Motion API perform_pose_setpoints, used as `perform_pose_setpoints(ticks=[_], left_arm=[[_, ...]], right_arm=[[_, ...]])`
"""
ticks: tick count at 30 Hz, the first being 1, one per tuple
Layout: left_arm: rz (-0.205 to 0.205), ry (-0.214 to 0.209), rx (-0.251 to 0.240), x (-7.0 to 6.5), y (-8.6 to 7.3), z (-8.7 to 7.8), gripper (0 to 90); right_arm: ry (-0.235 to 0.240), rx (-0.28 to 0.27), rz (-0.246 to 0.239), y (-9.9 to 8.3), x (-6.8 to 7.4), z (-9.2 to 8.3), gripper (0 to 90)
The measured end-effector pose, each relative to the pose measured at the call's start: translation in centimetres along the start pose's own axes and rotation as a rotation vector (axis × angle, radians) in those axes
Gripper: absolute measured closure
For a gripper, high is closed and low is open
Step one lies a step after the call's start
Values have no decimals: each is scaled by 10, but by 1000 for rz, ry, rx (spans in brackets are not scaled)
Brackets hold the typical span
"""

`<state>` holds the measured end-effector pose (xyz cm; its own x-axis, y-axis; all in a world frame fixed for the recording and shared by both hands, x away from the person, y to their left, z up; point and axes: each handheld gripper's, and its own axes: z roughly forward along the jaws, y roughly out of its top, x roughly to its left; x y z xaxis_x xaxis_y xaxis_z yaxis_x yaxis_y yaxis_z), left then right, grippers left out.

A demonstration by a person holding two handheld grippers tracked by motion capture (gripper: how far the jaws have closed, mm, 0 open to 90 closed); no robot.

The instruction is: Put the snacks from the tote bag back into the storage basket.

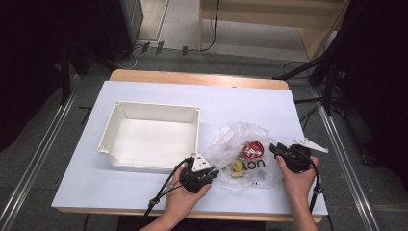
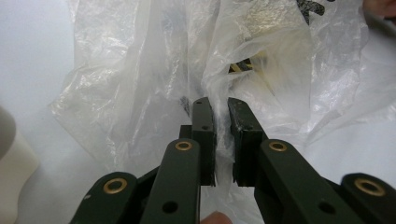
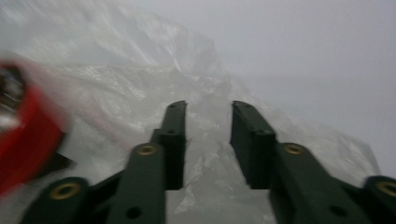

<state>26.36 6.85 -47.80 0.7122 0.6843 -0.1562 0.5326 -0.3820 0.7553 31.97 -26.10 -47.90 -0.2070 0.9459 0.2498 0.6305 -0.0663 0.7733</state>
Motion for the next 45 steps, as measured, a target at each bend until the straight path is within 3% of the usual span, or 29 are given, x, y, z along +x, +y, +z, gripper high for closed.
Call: perform_pose_setpoints(ticks=[2,5,8,12,15,17,20,22,24,26,27,29,31,33,35,37,43,45], left_arm=[[2,2,-1,0,0,0,831],[-7,-4,-7,1,0,-1,824],[-11,-12,-29,2,-1,-3,761],[4,-27,-105,-4,2,-13,638],[45,-22,-177,-15,12,-26,559],[55,-11,-221,-20,19,-34,493],[41,8,-272,-22,29,-41,408],[4,-4,-284,-20,34,-38,354],[-28,-51,-259,-19,38,-27,307],[-26,-53,-218,-20,42,-15,299],[-20,-32,-202,-22,44,-7,329],[-19,9,-176,-21,49,1,516],[-24,42,-154,-18,52,8,683],[-14,124,-126,-14,55,14,806],[-12,184,-85,-10,55,22,871],[7,219,-48,-10,52,29,893],[106,257,38,-17,38,46,900],[126,263,33,-17,33,46,900]], right_arm=[[-11,61,-16,-5,0,9,771],[-34,62,-24,-3,-1,13,835],[-50,42,-27,-3,1,12,826],[13,-77,1,5,0,-6,665],[64,-163,-12,14,2,-27,587],[101,-210,-46,20,7,-39,517],[138,-228,-93,26,18,-47,392],[159,-212,-117,29,26,-47,336],[152,-186,-125,29,31,-43,335],[156,-166,-123,29,32,-38,416],[158,-145,-124,29,32,-33,497],[152,-91,-101,28,31,-24,684],[172,-63,-88,29,28,-15,810],[171,-39,-95,30,27,-6,894],[163,-29,-80,31,24,2,900],[149,13,-57,30,20,15,900],[54,114,-83,19,11,35,900],[45,121,-73,16,4,37,900]])
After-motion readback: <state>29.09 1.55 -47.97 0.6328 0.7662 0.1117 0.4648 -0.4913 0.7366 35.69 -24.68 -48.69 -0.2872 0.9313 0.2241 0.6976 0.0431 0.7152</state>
